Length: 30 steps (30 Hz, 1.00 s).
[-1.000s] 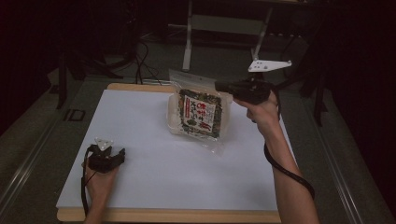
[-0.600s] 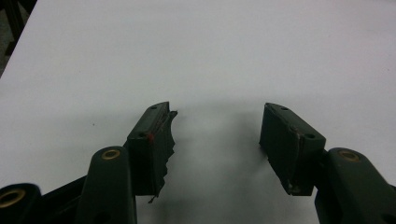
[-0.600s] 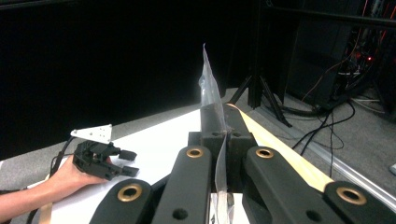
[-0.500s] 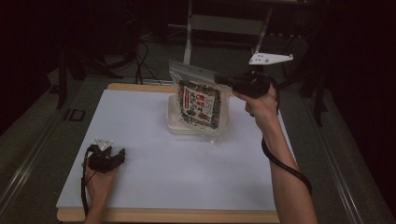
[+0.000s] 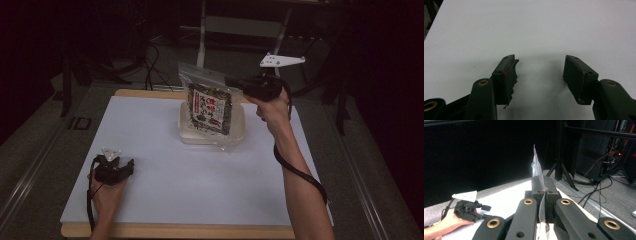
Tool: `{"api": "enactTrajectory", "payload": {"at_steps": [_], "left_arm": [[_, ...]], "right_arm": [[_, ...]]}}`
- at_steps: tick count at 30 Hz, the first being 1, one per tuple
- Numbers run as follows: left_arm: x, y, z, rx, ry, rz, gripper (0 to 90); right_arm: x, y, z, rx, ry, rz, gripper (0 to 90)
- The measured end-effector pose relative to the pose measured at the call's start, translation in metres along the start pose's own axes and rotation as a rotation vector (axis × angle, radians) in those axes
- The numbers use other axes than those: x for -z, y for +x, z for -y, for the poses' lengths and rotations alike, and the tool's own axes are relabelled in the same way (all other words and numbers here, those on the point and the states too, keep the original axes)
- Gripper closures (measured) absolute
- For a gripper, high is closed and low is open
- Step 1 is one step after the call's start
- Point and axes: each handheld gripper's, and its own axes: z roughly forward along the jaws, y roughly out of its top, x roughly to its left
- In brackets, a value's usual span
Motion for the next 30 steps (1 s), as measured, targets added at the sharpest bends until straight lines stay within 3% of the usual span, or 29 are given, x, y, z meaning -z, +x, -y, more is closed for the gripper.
{"api": "enactTrajectory", "payload": {"at_steps": [12,20,30], "left_arm": [[0.000,0.000,0.000,0.003,-0.003,0.001,43.4],[0.000,0.000,0.000,0.002,-0.002,0.001,43.5],[0.000,0.000,0.000,0.002,-0.002,0.005,43.2]], "right_arm": [[-0.011,-0.011,0.004,-0.021,-0.025,0.021,90.0],[-0.018,-0.011,0.005,-0.007,-0.048,0.039,90.0],[-0.023,-0.018,0.007,-0.037,-0.083,0.051,90.0]]}}
